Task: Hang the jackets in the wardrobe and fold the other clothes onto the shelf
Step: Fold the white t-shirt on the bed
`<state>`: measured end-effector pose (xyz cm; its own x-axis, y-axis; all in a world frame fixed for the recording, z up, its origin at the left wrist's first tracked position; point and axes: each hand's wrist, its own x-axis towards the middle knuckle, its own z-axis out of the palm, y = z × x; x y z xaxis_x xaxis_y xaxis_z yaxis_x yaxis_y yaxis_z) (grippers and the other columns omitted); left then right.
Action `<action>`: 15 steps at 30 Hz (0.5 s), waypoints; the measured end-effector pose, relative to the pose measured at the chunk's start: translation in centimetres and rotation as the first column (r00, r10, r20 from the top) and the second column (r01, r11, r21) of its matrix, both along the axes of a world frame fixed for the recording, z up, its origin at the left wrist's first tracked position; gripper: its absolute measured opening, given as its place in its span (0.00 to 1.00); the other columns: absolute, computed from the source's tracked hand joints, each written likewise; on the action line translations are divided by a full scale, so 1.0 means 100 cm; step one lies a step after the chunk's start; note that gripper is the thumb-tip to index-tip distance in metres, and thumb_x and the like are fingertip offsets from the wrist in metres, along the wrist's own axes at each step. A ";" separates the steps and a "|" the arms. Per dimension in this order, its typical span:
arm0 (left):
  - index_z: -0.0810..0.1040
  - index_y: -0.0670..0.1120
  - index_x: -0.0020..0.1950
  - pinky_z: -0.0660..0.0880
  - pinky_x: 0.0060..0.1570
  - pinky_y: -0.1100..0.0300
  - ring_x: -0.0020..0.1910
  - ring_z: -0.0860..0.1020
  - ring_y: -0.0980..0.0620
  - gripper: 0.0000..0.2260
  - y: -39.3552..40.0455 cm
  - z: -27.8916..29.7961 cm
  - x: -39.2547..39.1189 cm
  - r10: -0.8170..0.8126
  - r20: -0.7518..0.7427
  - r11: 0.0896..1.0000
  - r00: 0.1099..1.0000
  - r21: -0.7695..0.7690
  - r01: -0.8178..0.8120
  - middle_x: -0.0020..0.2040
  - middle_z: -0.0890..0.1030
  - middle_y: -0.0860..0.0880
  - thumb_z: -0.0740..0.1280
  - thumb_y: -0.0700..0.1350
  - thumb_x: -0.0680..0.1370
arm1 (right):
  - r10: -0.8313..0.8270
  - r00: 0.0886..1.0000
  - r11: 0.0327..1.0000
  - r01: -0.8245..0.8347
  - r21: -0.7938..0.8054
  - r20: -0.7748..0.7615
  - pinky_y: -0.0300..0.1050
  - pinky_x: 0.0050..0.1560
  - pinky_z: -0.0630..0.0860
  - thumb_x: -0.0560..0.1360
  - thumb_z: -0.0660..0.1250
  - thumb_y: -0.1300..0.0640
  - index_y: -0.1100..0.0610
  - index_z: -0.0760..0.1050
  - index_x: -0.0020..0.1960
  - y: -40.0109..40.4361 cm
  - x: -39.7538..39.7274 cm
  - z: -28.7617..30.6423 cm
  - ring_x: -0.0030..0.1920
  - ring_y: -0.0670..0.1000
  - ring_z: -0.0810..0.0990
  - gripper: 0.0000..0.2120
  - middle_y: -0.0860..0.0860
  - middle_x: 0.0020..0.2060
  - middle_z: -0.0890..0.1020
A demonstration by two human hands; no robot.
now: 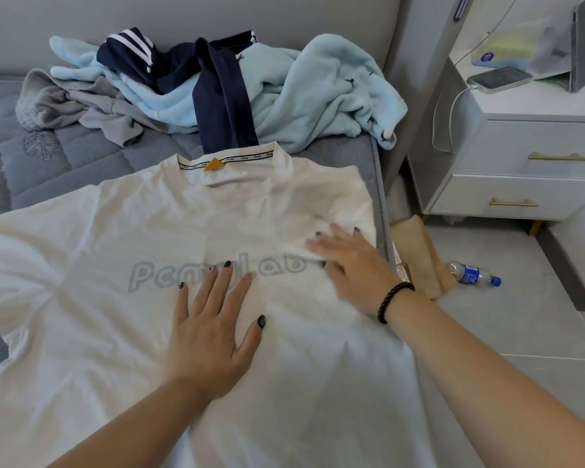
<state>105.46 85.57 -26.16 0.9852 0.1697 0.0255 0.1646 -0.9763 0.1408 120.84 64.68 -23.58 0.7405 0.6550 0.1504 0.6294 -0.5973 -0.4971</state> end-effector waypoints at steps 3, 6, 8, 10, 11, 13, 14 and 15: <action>0.55 0.56 0.79 0.43 0.76 0.44 0.79 0.47 0.52 0.30 -0.001 0.001 0.001 -0.003 0.013 1.000 1.000 -0.020 0.003 0.79 0.53 0.52 0.47 0.64 0.78 | 0.128 0.983 0.968 -0.095 -0.232 0.133 0.53 0.75 0.45 0.81 0.56 0.59 0.49 0.65 0.73 0.001 -0.002 -0.005 0.77 0.52 0.54 0.21 0.50 0.75 0.63; 0.54 0.57 0.79 0.42 0.76 0.46 0.79 0.47 0.52 0.30 -0.001 0.000 0.001 -0.003 0.015 1.000 1.000 -0.003 0.003 0.79 0.52 0.52 0.46 0.64 0.78 | 0.135 0.974 0.978 -0.102 -0.179 0.182 0.55 0.74 0.50 0.80 0.59 0.63 0.52 0.69 0.71 -0.002 -0.002 -0.003 0.75 0.54 0.60 0.20 0.51 0.71 0.69; 0.55 0.57 0.79 0.42 0.76 0.46 0.79 0.48 0.52 0.30 0.000 -0.001 0.001 0.000 0.018 1.000 1.000 -0.003 0.000 0.79 0.53 0.52 0.47 0.64 0.78 | 0.144 0.962 0.984 -0.115 -0.136 0.230 0.56 0.73 0.56 0.76 0.62 0.71 0.57 0.73 0.68 0.000 -0.004 -0.001 0.70 0.57 0.69 0.22 0.52 0.66 0.76; 0.56 0.56 0.79 0.42 0.76 0.45 0.79 0.48 0.52 0.30 -0.001 0.000 0.001 0.000 0.020 1.000 1.000 -0.005 0.000 0.79 0.54 0.52 0.47 0.64 0.78 | 0.149 0.948 0.989 -0.142 -0.044 0.283 0.62 0.67 0.65 0.70 0.65 0.77 0.62 0.78 0.62 0.001 -0.009 0.003 0.61 0.59 0.78 0.23 0.55 0.58 0.81; 0.56 0.56 0.79 0.43 0.76 0.45 0.79 0.48 0.52 0.30 -0.001 0.000 0.001 0.000 0.021 1.000 1.000 -0.006 0.000 0.79 0.54 0.52 0.47 0.64 0.77 | 0.163 0.941 0.985 -0.170 -0.003 0.297 0.64 0.65 0.67 0.68 0.66 0.78 0.63 0.79 0.59 0.001 -0.013 0.004 0.58 0.59 0.80 0.22 0.55 0.55 0.83; 0.57 0.56 0.79 0.44 0.76 0.44 0.79 0.49 0.51 0.30 -0.001 0.001 0.001 0.003 0.026 1.000 1.000 -0.019 -0.003 0.79 0.54 0.51 0.47 0.64 0.77 | 0.203 0.937 0.976 -0.217 0.016 0.285 0.64 0.66 0.65 0.69 0.64 0.76 0.63 0.80 0.57 0.001 -0.020 0.005 0.59 0.58 0.80 0.19 0.55 0.53 0.84; 0.57 0.56 0.79 0.45 0.76 0.43 0.79 0.49 0.51 0.30 -0.001 0.001 0.001 0.004 0.026 1.000 1.000 -0.022 -0.003 0.79 0.54 0.51 0.47 0.64 0.77 | 0.200 0.955 0.977 -0.211 0.027 0.220 0.60 0.69 0.63 0.72 0.63 0.73 0.62 0.80 0.58 0.001 -0.025 0.004 0.61 0.56 0.79 0.18 0.55 0.54 0.84; 0.56 0.56 0.79 0.45 0.76 0.43 0.79 0.49 0.51 0.30 -0.001 0.001 0.001 0.005 0.024 1.000 1.000 -0.019 -0.004 0.79 0.54 0.51 0.47 0.64 0.77 | 0.156 0.982 0.984 -0.164 0.064 0.109 0.56 0.72 0.62 0.75 0.62 0.69 0.60 0.79 0.59 0.000 -0.029 0.005 0.63 0.53 0.77 0.16 0.54 0.54 0.84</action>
<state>105.55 85.50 -26.06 0.9835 0.1748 0.0463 0.1651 -0.9726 0.1637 117.99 64.69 -23.13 0.6049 0.7482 0.2724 0.7642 -0.4494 -0.4626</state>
